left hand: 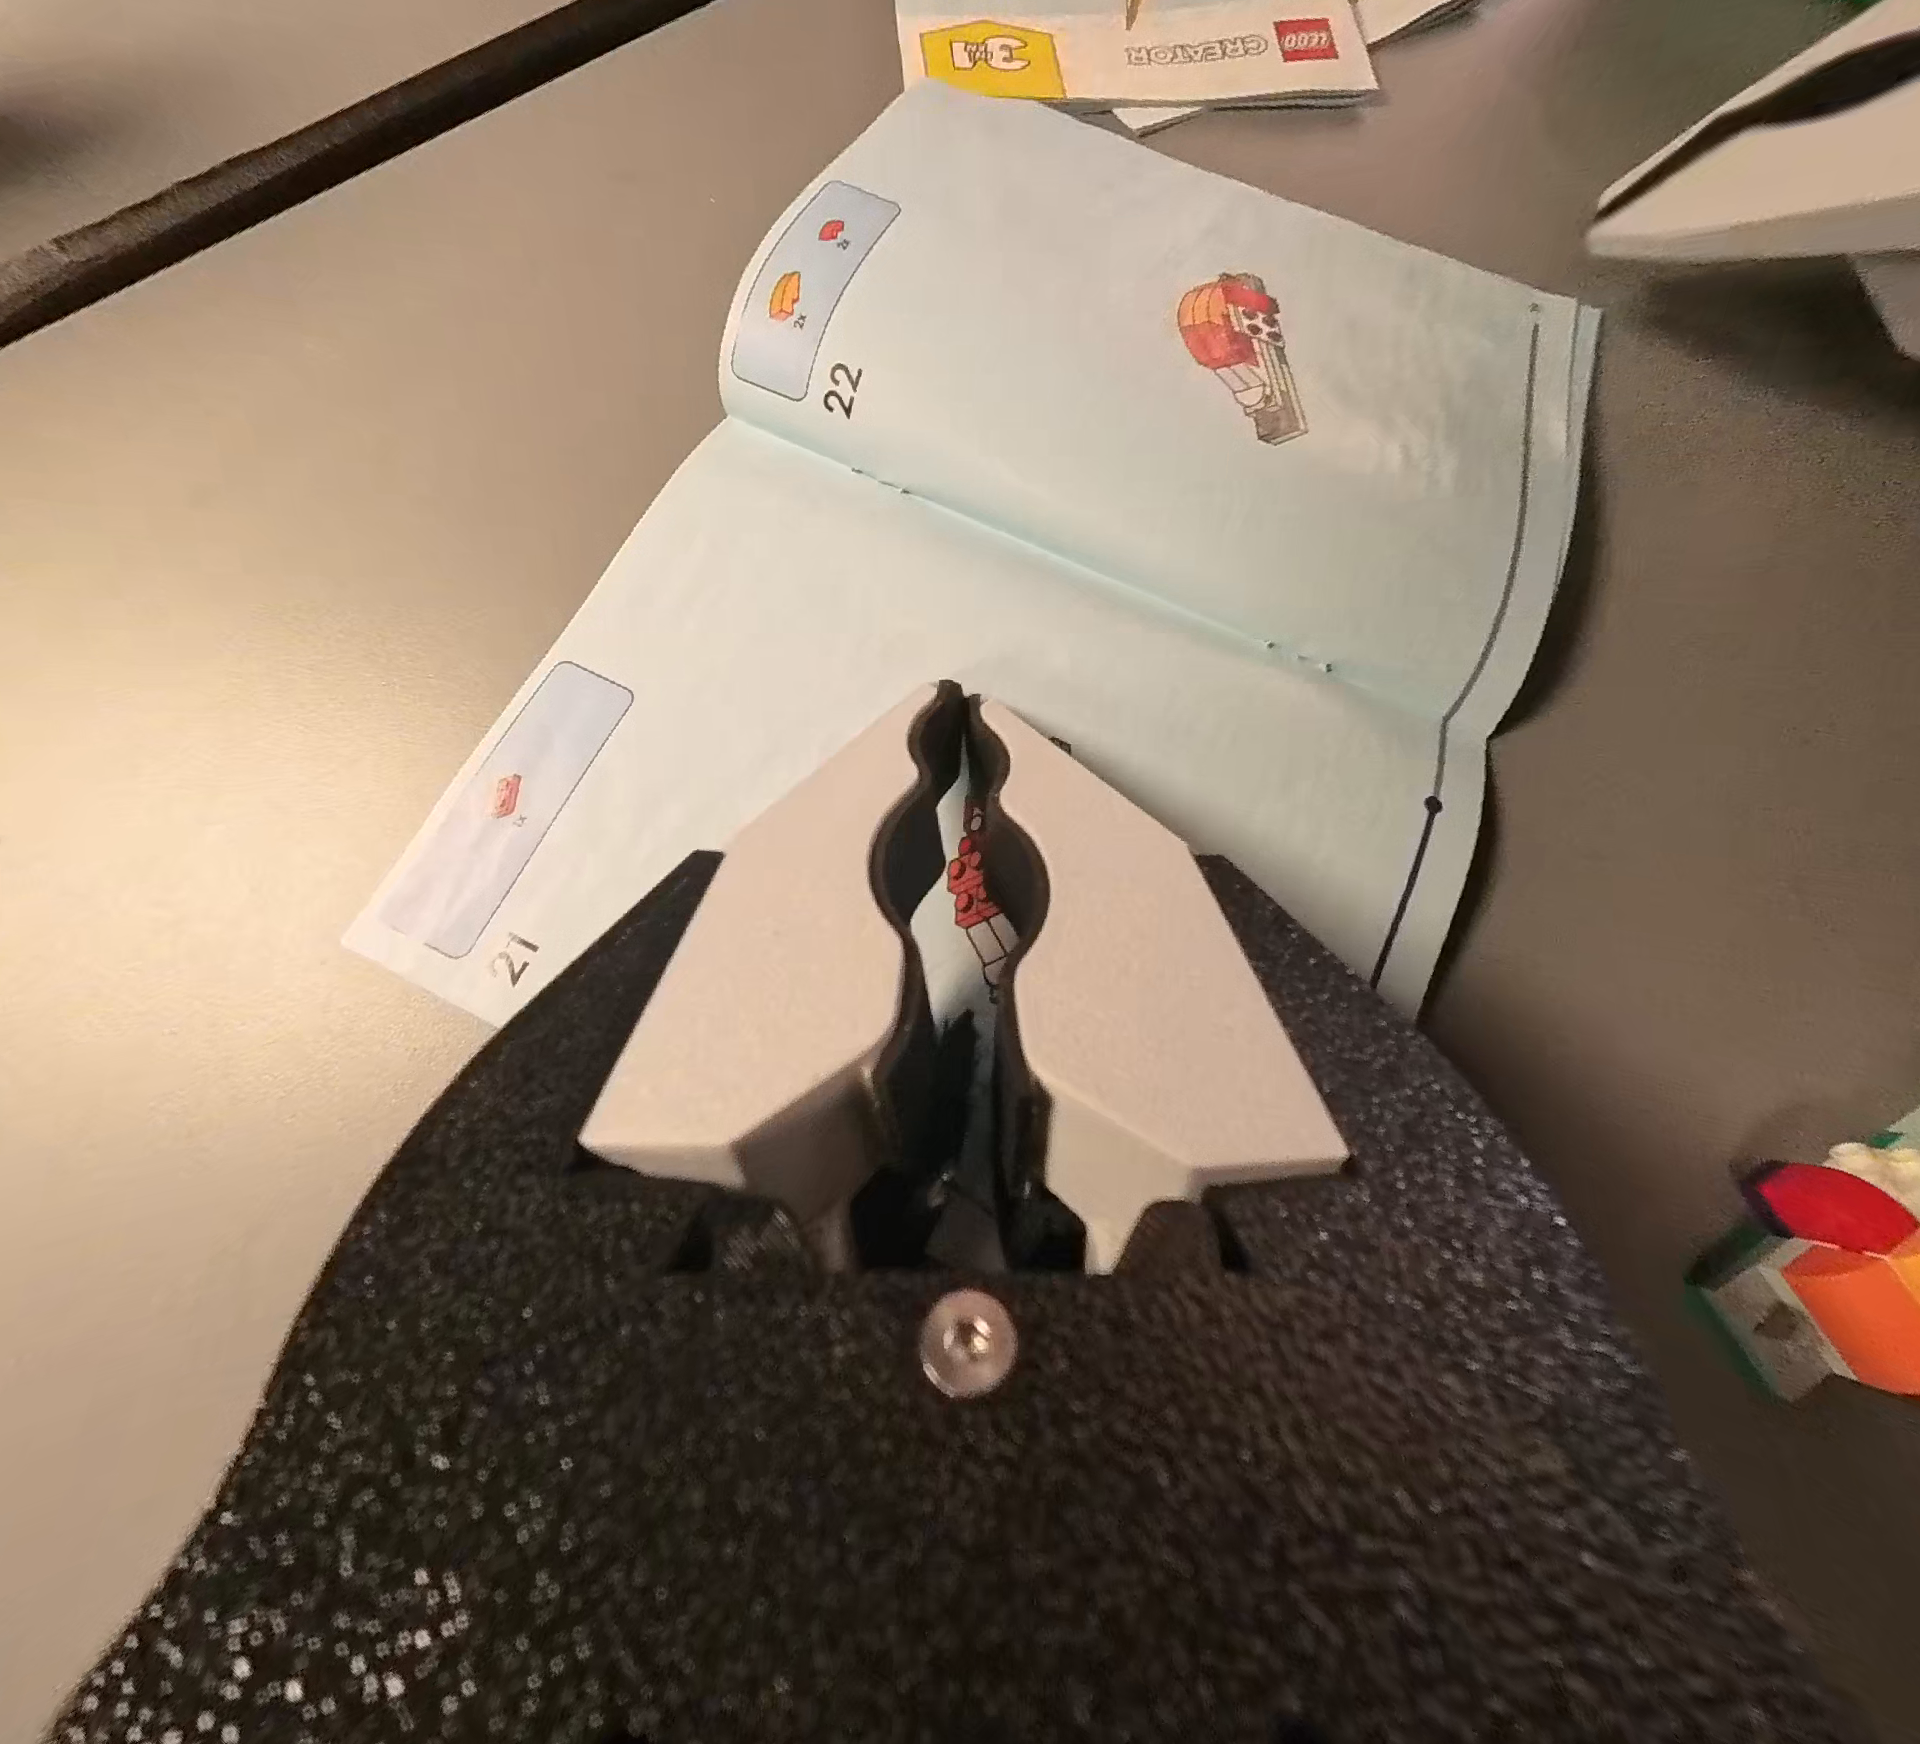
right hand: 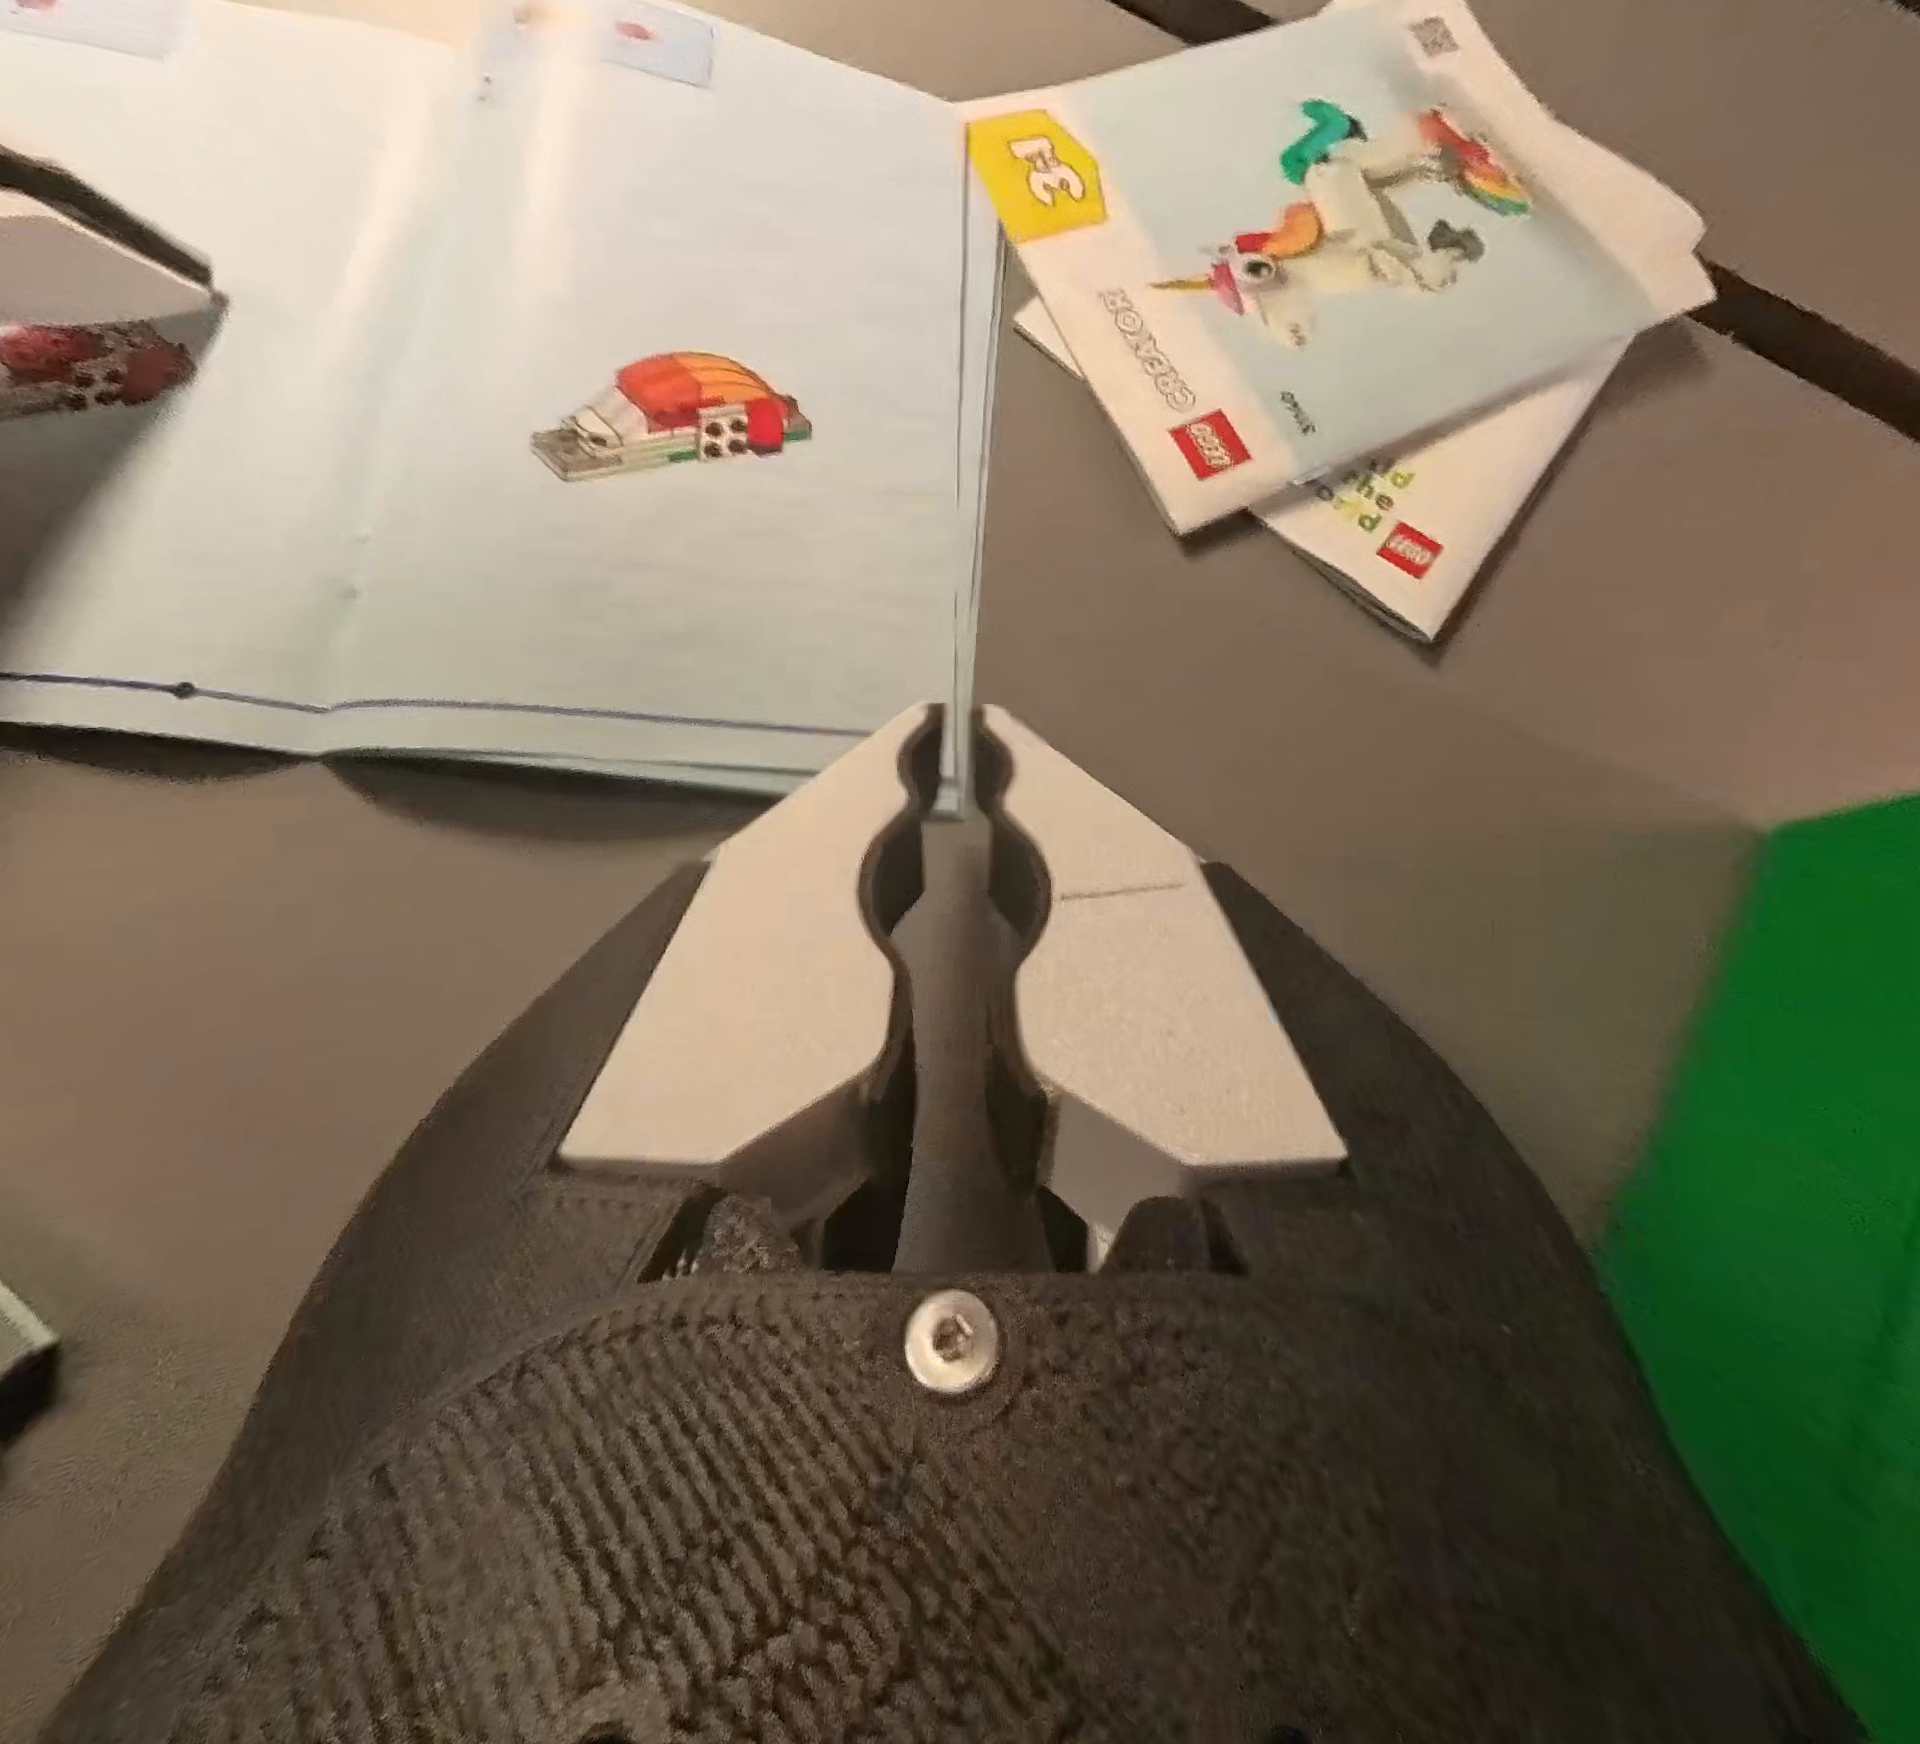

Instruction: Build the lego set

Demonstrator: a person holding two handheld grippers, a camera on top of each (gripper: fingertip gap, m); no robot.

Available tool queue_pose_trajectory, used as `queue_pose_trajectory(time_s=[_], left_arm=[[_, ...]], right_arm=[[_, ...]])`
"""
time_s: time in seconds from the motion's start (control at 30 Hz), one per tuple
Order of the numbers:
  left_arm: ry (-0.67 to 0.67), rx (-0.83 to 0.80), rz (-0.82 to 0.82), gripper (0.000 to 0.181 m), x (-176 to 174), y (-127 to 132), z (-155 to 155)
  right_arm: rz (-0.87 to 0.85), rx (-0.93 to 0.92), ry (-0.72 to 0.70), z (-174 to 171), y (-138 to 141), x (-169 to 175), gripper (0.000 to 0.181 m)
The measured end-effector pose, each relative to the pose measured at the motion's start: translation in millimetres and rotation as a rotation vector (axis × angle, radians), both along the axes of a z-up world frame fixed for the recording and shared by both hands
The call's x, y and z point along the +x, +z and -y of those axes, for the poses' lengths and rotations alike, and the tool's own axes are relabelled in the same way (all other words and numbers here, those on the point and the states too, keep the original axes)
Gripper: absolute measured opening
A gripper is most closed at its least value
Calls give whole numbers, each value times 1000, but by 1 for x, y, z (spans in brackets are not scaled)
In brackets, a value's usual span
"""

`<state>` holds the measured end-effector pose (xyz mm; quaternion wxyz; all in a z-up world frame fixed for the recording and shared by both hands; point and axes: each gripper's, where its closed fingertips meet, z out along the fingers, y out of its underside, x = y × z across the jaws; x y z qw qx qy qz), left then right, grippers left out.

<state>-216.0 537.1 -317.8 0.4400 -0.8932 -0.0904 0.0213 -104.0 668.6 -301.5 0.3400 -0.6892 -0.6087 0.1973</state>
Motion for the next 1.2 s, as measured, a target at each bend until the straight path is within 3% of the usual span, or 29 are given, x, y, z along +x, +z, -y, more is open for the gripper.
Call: queue_pose_trajectory(time_s=[0.03, 0.27, 0.37, 0.7, 1.07, 1.2], left_arm=[[0, 0, 2, 0, 0, 0, 0], [-2, 1, 19, 0, 0, 0, 0], [-3, 1, 20, 0, 0, 0, 0], [-11, 0, 19, 0, 1, 0, 0], [-13, 1, 22, 0, 1, 0, 0], [-14, 1, 23, 0, 1, 0, 0]], right_arm=[[11, -10, 14, 2, -3, 2, 14], [-37, -167, 129, 45, -10, -6, 66], [-2, -215, 130, 51, -16, -7, 77], [4, -297, 208, 75, -13, -17, 82], [-69, -529, 334, 120, 1, -38, 83], [-69, -507, 360, 127, 1, -42, 83]])
